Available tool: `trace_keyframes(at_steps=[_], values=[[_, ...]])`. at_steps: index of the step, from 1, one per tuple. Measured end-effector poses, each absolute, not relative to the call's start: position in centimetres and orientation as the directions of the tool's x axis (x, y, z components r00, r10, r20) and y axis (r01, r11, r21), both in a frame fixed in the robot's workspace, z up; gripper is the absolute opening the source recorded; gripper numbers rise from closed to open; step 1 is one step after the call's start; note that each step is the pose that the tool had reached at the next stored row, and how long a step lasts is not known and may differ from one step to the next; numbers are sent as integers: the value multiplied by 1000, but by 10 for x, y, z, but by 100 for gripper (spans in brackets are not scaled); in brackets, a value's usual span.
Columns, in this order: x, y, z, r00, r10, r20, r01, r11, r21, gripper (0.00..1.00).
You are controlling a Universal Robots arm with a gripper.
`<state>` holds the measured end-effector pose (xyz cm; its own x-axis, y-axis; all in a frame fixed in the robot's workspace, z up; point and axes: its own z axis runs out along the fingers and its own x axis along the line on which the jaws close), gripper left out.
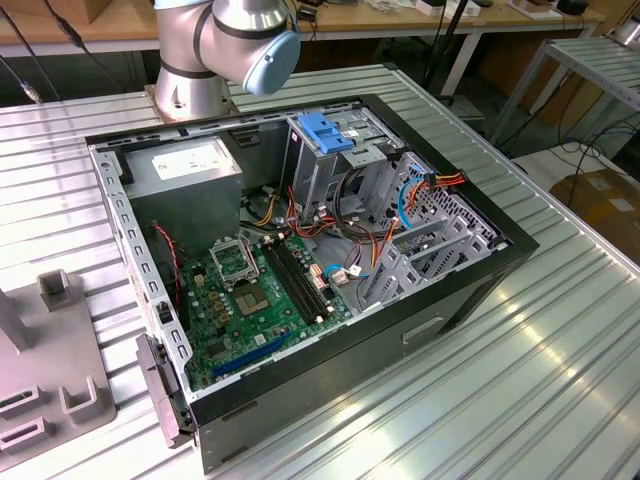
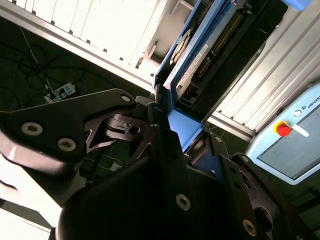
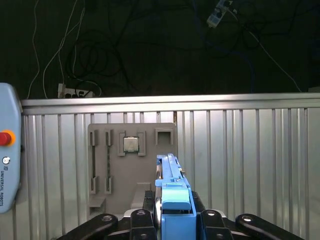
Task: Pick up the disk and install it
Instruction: 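Pick up the disk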
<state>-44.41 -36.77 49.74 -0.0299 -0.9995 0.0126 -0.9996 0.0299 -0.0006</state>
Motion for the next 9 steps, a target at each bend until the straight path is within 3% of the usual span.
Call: trace_keyframes(at_steps=[9], values=[[-435, -368, 497, -30, -999, 13, -1000, 30, -1, 37]])
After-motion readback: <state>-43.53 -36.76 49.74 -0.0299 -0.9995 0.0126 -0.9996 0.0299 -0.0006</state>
